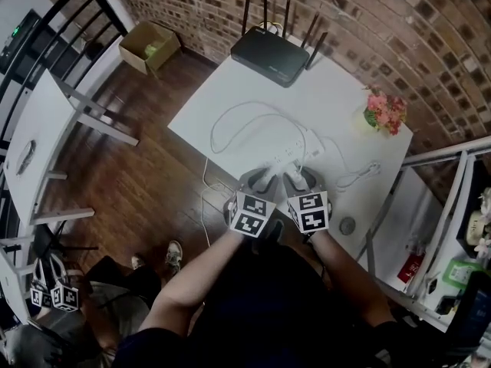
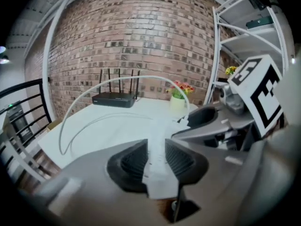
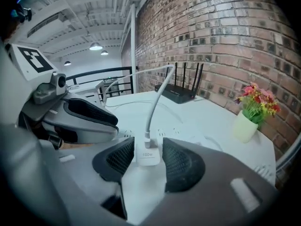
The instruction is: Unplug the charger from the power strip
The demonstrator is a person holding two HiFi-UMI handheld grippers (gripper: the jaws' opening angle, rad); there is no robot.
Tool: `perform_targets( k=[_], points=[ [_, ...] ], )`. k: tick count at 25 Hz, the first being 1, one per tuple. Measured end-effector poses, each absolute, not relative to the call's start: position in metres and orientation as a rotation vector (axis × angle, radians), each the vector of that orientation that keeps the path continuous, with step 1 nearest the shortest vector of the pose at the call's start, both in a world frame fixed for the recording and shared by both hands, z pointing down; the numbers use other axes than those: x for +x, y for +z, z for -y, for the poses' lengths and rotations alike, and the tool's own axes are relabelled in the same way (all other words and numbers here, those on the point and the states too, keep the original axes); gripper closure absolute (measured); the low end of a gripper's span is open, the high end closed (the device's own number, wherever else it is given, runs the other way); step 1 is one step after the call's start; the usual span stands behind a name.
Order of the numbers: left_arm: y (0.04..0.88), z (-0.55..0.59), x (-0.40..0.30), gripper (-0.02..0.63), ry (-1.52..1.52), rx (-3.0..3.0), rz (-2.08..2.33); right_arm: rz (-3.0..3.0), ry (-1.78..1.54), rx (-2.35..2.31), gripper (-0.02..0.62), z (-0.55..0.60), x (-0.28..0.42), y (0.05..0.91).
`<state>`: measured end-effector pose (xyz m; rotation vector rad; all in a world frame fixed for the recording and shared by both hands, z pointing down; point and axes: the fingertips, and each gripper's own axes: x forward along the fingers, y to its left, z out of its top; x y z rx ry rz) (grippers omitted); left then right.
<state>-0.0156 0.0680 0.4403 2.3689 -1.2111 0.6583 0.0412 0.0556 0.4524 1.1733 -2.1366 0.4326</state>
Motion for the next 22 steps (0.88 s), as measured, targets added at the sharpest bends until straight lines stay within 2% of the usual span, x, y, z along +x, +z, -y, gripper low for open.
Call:
perform_targets(
  k=[7,12,22],
  points=[
    [0.463,-0.061,-0.008,0.483,0.74,2.4,1.156,2.111,0.44,1.144,0.41,-0.053,0.036,0.464],
    [0.469,-0.056,-0.003,0.485,0.784,2.425,1.132,2.109,0.417,1.131,0.446,-0.052,0.029,0.463],
    [0.477,-0.055,0.0,0.465,0.786,2.516,1.097,2.103,0.427,1.099,0.454,-0.051,0.03,0.462]
  ],
)
